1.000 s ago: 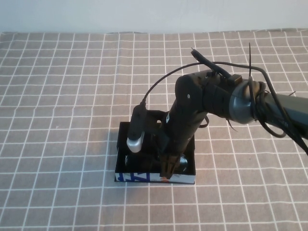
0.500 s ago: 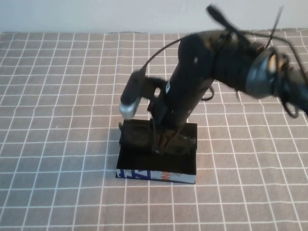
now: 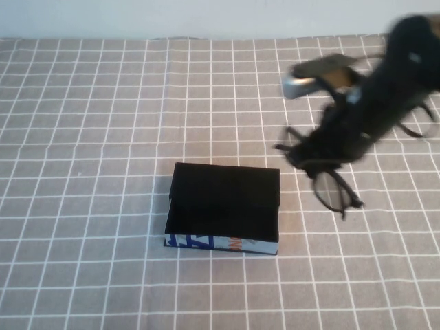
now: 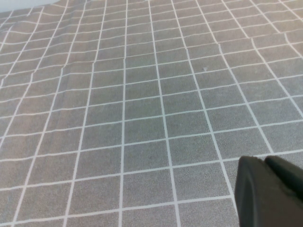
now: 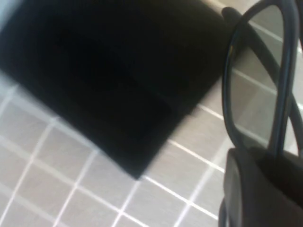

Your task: Take glasses out of glasses case

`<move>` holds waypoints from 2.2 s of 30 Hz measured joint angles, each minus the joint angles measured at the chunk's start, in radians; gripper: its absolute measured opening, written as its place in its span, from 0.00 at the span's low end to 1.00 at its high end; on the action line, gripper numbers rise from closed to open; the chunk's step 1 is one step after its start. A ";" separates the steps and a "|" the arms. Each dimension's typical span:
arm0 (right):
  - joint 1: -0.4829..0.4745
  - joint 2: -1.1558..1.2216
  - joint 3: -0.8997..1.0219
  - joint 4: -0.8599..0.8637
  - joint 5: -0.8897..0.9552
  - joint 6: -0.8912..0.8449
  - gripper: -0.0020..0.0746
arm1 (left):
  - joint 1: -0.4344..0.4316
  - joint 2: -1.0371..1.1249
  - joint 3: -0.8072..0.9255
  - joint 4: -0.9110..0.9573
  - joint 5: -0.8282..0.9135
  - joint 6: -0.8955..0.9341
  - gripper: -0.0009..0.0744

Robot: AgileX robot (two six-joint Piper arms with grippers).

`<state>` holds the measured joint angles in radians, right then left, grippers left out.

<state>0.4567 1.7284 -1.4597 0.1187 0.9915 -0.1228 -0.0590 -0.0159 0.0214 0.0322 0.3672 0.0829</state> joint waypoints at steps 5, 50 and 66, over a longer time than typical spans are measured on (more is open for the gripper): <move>-0.113 -0.089 0.255 0.094 -0.148 0.096 0.10 | 0.000 0.000 0.000 0.000 0.000 0.000 0.01; -0.137 -0.797 0.759 0.064 -0.116 0.091 0.01 | 0.000 0.000 0.000 0.000 0.000 0.000 0.01; -0.287 -1.266 1.348 -0.082 -0.906 0.091 0.00 | 0.000 0.000 0.000 0.000 0.000 0.000 0.01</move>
<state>0.1696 0.4625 -0.1121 0.0362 0.0852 -0.0320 -0.0590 -0.0159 0.0214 0.0322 0.3672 0.0829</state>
